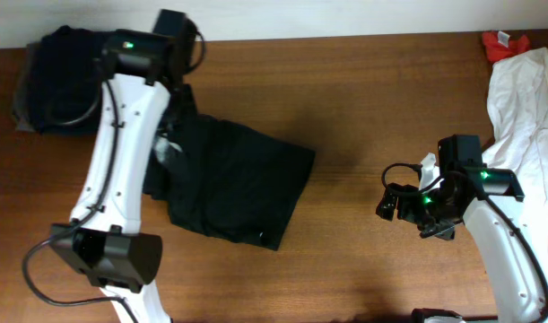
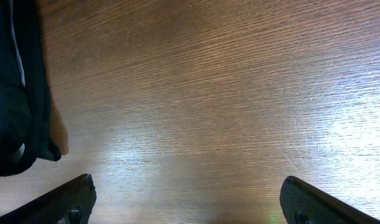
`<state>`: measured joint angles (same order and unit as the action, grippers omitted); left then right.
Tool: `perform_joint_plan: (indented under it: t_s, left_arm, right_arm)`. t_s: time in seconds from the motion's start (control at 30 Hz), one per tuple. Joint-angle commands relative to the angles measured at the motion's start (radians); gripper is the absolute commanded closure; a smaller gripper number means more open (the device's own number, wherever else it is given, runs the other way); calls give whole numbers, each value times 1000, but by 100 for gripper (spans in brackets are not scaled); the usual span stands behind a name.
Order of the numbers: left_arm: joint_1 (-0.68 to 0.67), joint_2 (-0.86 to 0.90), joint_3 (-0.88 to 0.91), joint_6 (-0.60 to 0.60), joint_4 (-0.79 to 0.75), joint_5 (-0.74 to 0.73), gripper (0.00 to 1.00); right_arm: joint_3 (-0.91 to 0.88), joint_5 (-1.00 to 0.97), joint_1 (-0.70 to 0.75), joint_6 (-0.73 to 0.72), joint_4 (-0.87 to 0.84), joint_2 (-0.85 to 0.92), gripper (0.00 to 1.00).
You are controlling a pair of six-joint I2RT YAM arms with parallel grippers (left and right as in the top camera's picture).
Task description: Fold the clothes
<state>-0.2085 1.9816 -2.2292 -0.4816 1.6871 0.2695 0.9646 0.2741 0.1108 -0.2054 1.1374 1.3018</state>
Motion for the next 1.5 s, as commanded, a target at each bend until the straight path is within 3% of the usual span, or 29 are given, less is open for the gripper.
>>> perform_joint_plan:
  t_s: [0.0, 0.2, 0.4, 0.63, 0.8, 1.13, 1.47]
  left_arm:
    - [75, -23, -14, 27, 1, 42, 99]
    - [128, -23, 22, 21, 1, 50, 99]
    - [203, -29, 110, -90, 1, 92, 99]
    - [265, -181, 135, -109, 1, 68, 99]
    - [290, -311, 263, -153, 1, 86, 99]
    - [295, -320, 468, -181, -77, 99, 99]
    - [245, -320, 478, -176, -107, 91, 99]
  right_arm:
    - [10, 6, 8, 6, 0, 1, 2]
    - [10, 6, 8, 6, 0, 1, 1]
    - [10, 6, 8, 6, 0, 1, 2]
    - [10, 6, 8, 6, 0, 1, 2]
    - [10, 6, 8, 6, 0, 1, 2]
    - [10, 6, 8, 6, 0, 1, 2]
    - [10, 6, 8, 6, 0, 1, 2]
